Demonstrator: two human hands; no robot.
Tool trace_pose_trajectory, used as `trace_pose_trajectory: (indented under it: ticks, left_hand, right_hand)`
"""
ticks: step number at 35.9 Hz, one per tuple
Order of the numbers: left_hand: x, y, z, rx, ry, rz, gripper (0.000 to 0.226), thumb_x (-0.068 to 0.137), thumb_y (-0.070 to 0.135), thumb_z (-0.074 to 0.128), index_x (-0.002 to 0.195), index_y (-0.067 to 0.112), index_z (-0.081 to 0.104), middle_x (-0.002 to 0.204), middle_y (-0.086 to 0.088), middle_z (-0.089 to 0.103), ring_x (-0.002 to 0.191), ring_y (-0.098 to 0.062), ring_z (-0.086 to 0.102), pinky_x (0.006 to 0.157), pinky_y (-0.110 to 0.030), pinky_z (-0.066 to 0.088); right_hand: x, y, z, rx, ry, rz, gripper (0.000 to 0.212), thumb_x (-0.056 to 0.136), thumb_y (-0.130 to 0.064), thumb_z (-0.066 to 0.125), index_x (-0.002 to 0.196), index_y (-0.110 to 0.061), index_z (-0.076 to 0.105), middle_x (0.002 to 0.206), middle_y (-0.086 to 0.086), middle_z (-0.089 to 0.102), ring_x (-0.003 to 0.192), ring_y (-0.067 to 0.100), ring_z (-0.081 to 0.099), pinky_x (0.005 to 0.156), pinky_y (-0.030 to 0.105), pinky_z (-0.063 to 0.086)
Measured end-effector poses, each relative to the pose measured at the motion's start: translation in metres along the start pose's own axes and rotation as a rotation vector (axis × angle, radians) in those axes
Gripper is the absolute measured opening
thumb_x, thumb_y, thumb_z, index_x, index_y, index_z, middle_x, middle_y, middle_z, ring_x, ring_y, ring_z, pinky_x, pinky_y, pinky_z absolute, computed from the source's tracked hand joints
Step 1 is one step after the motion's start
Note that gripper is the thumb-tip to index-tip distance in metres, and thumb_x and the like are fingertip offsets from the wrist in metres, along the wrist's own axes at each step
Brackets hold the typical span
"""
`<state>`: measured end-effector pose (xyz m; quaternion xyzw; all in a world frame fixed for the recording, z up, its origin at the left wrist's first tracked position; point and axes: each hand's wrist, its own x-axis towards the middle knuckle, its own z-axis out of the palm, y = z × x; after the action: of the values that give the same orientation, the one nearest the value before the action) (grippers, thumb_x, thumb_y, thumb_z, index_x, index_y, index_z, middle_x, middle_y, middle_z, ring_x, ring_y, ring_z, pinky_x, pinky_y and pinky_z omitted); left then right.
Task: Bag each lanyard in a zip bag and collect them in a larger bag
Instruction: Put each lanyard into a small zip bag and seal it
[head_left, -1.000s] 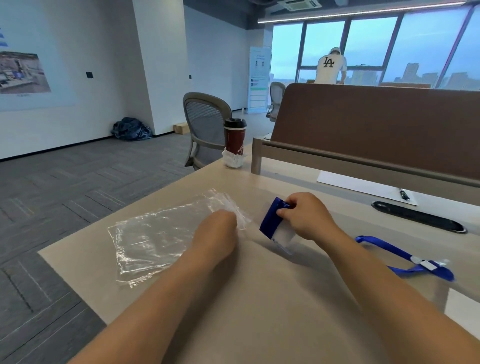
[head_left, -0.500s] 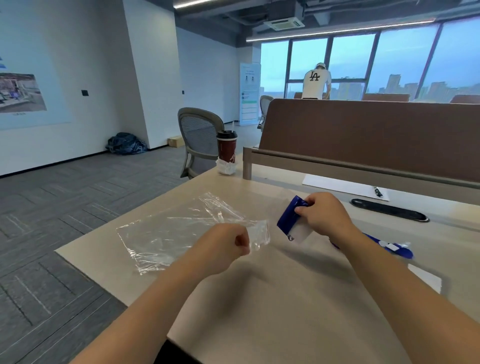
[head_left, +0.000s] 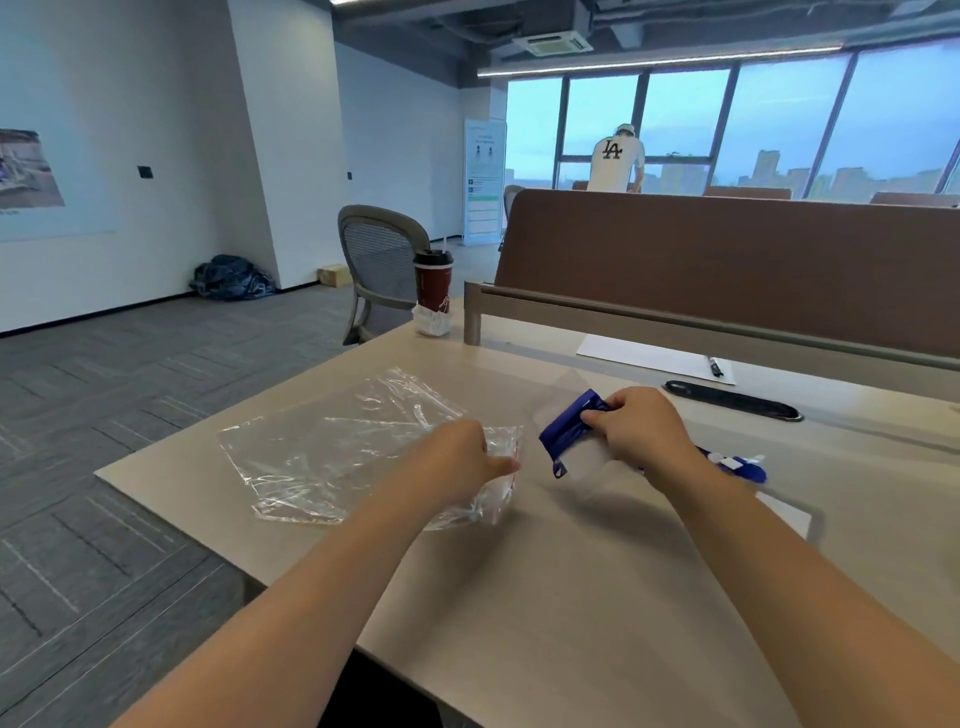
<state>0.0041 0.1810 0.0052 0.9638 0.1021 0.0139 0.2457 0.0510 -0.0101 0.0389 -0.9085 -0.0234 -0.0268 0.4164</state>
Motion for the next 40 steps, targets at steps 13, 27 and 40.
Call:
trace_pose_trajectory:
  ticks: [13,27,40]
  left_hand:
    - [0.025,-0.002,0.007,-0.200,-0.085,-0.060,0.012,0.085,0.006,0.063,0.080,0.000,0.073,0.075,-0.015,0.073,0.065,-0.028,0.069,0.072,-0.037,0.060]
    - [0.021,-0.011,0.010,-0.624,-0.019,-0.155,0.012,0.082,-0.007,0.061,0.071,0.000,0.062,0.063,-0.017,0.067,0.055,-0.027,0.067,0.074,-0.048,0.062]
    - [0.016,0.000,0.005,-0.810,0.052,-0.160,0.008,0.085,-0.007,0.057,0.092,-0.010,0.061,0.069,-0.019,0.064,0.057,-0.028,0.069,0.075,-0.047,0.062]
  right_hand:
    - [0.014,-0.006,0.021,0.345,-0.002,0.150,0.020,0.092,-0.022,0.067,0.075,-0.019,0.057,0.091,0.009,0.067,0.090,0.029,0.067,0.085,0.046,0.058]
    - [0.019,-0.015,0.052,0.502,-0.026,0.233,0.014,0.091,-0.019,0.068,0.099,-0.008,0.062,0.095,0.011,0.067,0.090,0.028,0.067,0.084,0.045,0.059]
    - [0.009,-0.007,0.059,0.267,0.047,0.151,0.028,0.090,-0.013,0.061,0.066,-0.009,0.047,0.062,0.005,0.047,0.055,0.017,0.045,0.047,0.029,0.029]
